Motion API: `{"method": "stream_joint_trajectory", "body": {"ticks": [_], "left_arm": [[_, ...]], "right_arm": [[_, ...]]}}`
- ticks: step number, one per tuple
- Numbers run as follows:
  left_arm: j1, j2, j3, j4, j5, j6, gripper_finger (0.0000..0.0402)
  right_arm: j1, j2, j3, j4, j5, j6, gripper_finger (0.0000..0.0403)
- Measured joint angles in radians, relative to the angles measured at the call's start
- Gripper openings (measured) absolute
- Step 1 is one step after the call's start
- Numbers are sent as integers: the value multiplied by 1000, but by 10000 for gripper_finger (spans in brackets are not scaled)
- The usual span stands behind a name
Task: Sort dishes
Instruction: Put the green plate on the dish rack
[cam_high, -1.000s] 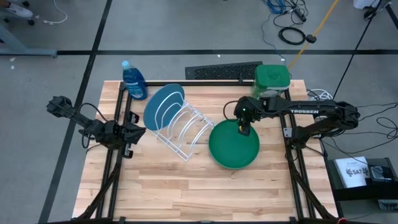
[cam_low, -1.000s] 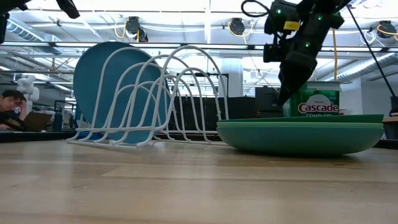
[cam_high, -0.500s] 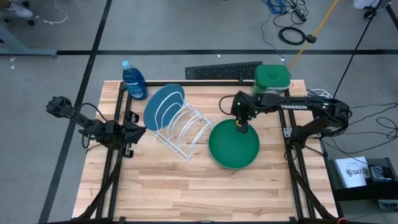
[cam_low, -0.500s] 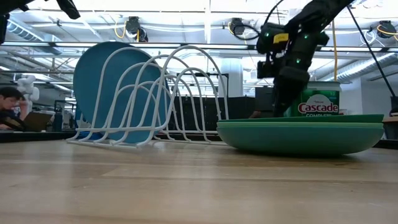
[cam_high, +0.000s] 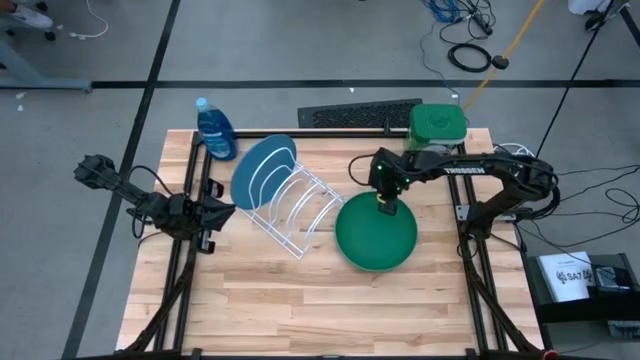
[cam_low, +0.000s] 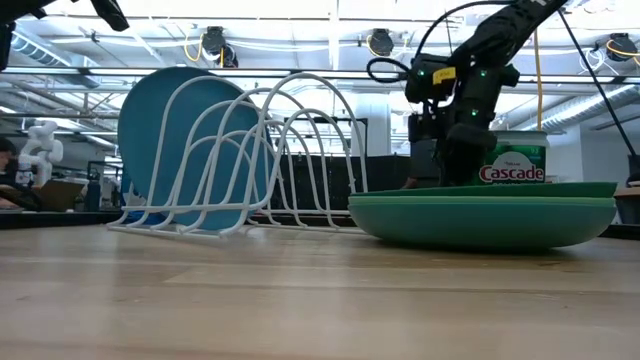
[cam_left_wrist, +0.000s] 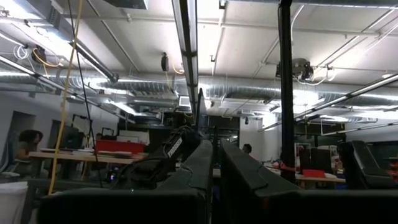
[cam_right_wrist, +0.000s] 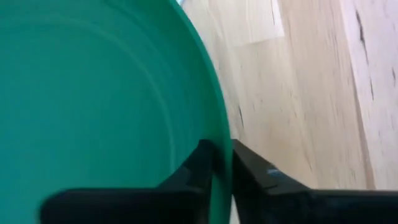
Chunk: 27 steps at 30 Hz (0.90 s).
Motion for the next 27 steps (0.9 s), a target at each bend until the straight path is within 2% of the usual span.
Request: {"method": "stream_joint_trajectory", "body": {"ticks": [10, 14, 21, 27], "left_arm": [[0, 0, 0, -3, -13, 1, 31], [0, 0, 0, -3, -14, 1, 31], [0, 0, 0, -6, -14, 1, 31], [0, 0, 0, -6, -15, 1, 31]], "right_arm": [[46, -104, 24, -69, 26, 9, 10], [76, -158, 71, -161, 86, 16, 9], [143, -226, 222, -349, 237, 13, 8], [204, -236, 379, -459, 290, -5, 8]]}}
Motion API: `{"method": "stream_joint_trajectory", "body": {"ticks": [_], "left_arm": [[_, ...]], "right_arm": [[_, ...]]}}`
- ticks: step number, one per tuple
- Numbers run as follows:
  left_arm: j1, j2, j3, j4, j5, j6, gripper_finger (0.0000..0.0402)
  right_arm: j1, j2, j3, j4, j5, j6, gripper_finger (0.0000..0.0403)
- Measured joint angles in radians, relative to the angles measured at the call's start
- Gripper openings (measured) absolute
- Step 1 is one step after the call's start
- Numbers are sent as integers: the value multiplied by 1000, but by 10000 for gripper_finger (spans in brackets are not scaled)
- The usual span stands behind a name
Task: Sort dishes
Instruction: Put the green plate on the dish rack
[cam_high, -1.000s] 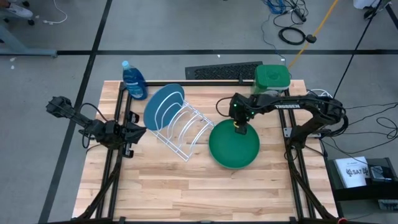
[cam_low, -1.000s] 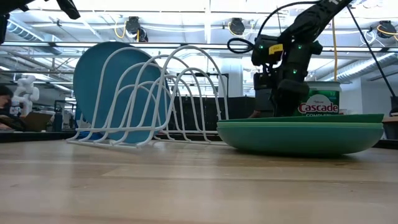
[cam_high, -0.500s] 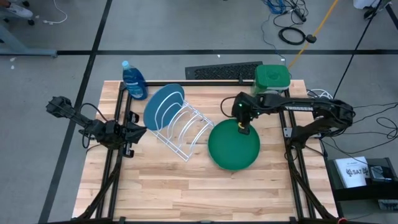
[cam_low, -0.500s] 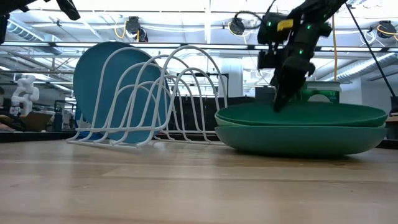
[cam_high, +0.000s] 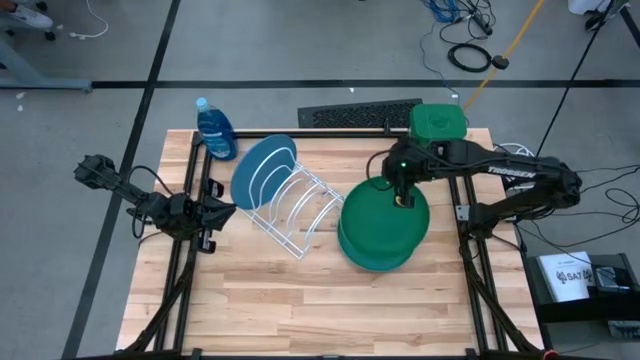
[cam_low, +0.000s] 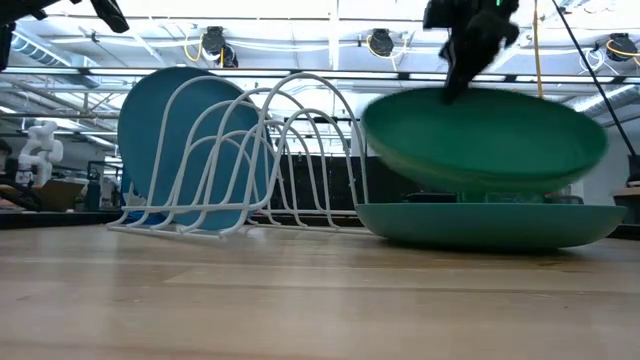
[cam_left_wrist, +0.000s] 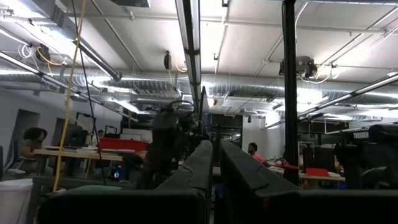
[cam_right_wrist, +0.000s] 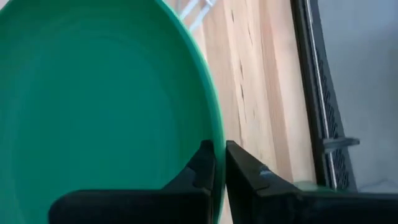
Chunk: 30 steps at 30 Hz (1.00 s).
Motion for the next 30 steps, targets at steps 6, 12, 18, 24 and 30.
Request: {"method": "stream_joint_trajectory", "body": {"ticks": [6, 12, 18, 24, 30], "left_arm": [[0, 0, 0, 0, -1, 0, 31], [0, 0, 0, 1, -1, -1, 31], [0, 0, 0, 10, -1, -2, 31], [0, 0, 0, 15, -1, -15, 31], [0, 0, 0, 15, -1, -28, 31]], "right_arm": [[32, 2, 53, -9, 6, -1, 8], [33, 73, 51, -43, 14, 47, 10], [33, 231, 51, -52, -17, 58, 19], [33, 394, 51, -45, -25, 41, 36], [33, 488, 51, -23, -20, 17, 87]]}}
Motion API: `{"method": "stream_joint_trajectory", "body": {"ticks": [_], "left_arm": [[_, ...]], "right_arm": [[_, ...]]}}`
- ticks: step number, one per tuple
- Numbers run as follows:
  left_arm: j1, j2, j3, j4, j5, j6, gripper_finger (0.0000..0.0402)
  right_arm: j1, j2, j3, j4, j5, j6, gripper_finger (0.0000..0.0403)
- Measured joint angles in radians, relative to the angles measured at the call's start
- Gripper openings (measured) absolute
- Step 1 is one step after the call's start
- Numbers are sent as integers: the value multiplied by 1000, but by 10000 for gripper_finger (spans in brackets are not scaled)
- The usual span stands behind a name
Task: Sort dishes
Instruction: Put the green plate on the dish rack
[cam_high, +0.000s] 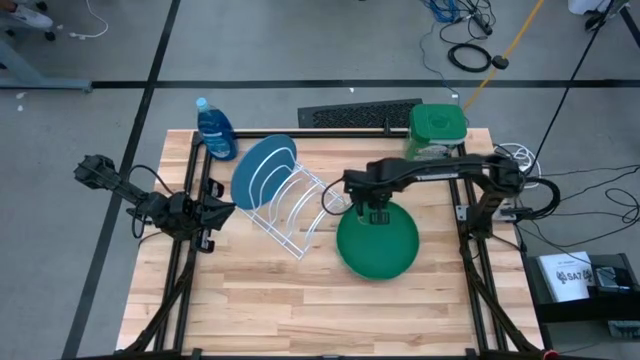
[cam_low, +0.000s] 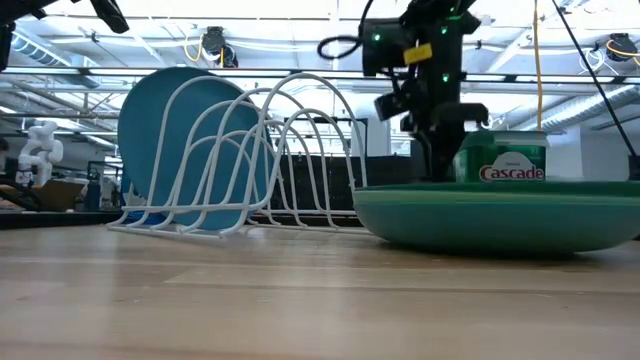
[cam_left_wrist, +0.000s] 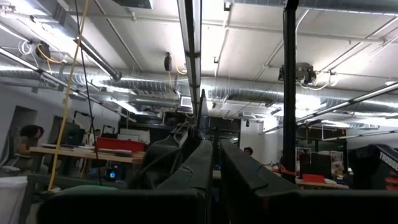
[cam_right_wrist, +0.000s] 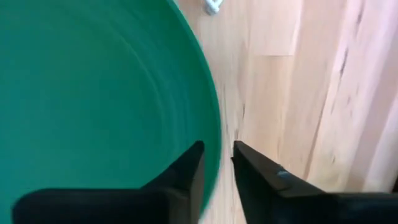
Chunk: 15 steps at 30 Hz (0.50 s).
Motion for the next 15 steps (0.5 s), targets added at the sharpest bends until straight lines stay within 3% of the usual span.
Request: {"method": "stream_joint_trajectory", "body": {"ticks": [7, 11, 15], "left_arm": [[0, 0, 0, -3, 0, -1, 31], [0, 0, 0, -3, 0, -1, 31], [0, 0, 0, -4, 0, -1, 31]], "right_arm": [[0, 22, 0, 1, -30, -23, 140], [0, 22, 0, 5, -36, -35, 142], [-2, 22, 0, 27, 31, -61, 131]]}}
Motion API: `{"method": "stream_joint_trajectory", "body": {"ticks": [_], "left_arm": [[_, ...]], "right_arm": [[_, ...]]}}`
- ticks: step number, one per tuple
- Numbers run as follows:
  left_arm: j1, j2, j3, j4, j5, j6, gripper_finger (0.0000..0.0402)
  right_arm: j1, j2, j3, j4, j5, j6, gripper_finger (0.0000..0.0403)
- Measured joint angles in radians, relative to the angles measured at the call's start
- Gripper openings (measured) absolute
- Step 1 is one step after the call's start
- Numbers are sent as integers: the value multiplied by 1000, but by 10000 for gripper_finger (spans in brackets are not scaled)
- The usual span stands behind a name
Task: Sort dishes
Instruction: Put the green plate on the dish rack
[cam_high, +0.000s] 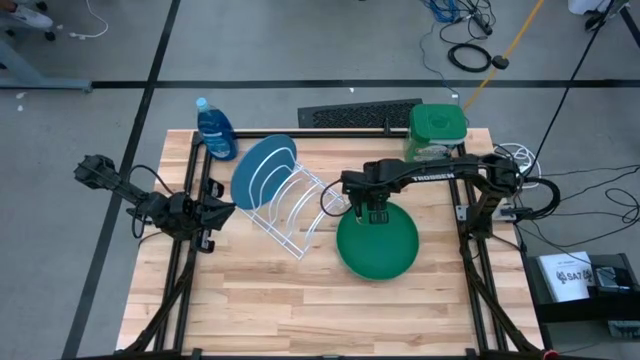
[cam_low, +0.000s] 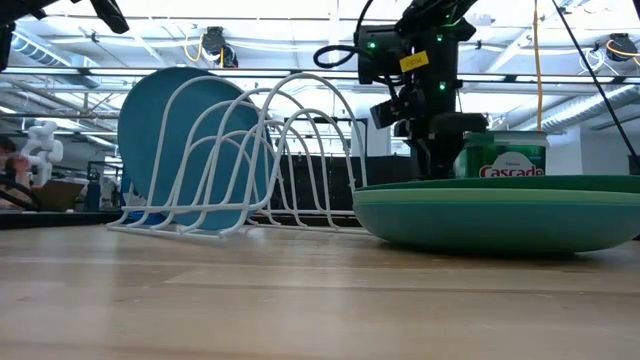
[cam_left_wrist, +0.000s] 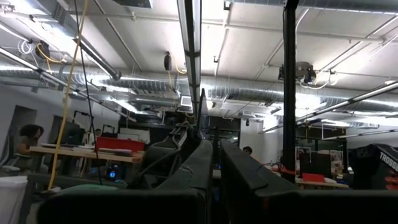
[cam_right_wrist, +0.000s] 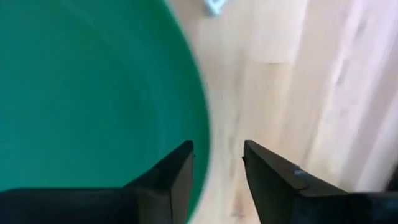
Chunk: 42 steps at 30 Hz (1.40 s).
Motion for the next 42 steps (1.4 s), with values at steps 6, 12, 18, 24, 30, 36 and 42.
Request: {"method": "stream_joint_trajectory", "body": {"ticks": [6, 12, 18, 24, 30, 36, 42], "left_arm": [[0, 0, 0, 0, 0, 0, 31], [0, 0, 0, 0, 0, 0, 31], [0, 0, 0, 1, 0, 0, 31], [0, 0, 0, 1, 0, 0, 31], [0, 0, 0, 0, 0, 0, 31], [0, 0, 0, -2, 0, 0, 31], [0, 0, 0, -6, 0, 0, 31]], "right_arm": [[-14, 6, 0, 27, -53, -29, 120], [-13, 37, -1, 31, -86, -50, 119], [-19, 92, -1, 65, -16, -60, 118], [-21, 105, -1, 93, 37, -78, 89], [-17, 88, 0, 92, 34, -98, 13], [-17, 81, 0, 84, 30, -118, 7], [-17, 46, 0, 71, 31, -127, 2]]}}
